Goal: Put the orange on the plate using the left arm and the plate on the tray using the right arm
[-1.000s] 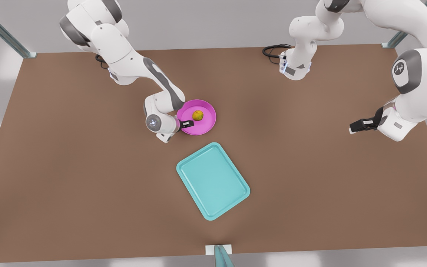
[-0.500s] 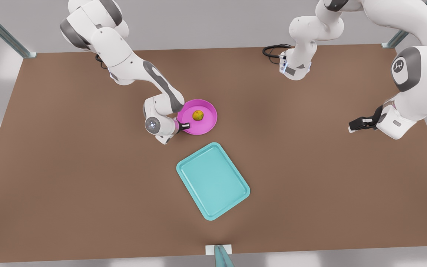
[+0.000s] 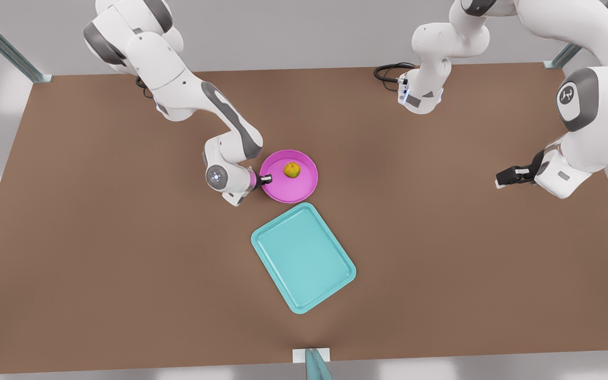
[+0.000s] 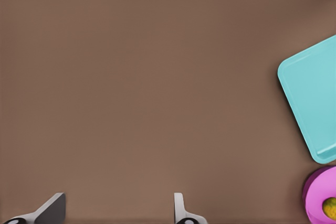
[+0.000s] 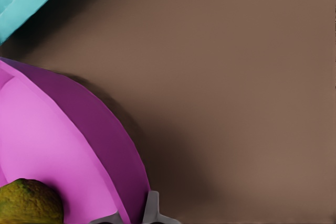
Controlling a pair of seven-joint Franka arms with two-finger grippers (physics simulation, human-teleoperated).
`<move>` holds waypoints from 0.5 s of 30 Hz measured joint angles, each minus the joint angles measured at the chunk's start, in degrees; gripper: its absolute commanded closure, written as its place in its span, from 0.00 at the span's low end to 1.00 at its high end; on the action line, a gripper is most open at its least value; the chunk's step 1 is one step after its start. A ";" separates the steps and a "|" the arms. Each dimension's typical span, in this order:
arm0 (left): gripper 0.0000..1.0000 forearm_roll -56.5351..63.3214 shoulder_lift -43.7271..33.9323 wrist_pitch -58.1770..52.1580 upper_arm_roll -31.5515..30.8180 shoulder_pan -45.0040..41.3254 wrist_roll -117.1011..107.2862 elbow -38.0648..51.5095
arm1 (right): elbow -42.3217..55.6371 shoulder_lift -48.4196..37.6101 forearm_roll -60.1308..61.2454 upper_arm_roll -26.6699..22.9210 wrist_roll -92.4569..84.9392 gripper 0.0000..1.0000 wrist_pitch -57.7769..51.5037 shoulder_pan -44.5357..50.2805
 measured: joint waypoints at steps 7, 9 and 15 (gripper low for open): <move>0.00 0.03 -0.04 -0.65 0.09 0.03 0.13 0.13 | 1.54 -3.54 1.08 0.57 -0.31 0.77 -1.06 -0.36; 0.00 0.04 -0.04 -0.75 0.09 0.04 0.16 0.09 | 4.09 -3.25 1.76 0.56 -0.42 0.77 -1.35 -1.66; 0.00 0.04 -0.04 -0.88 0.09 0.03 0.23 0.05 | 22.68 7.17 5.76 0.35 -1.20 0.78 -3.29 -4.81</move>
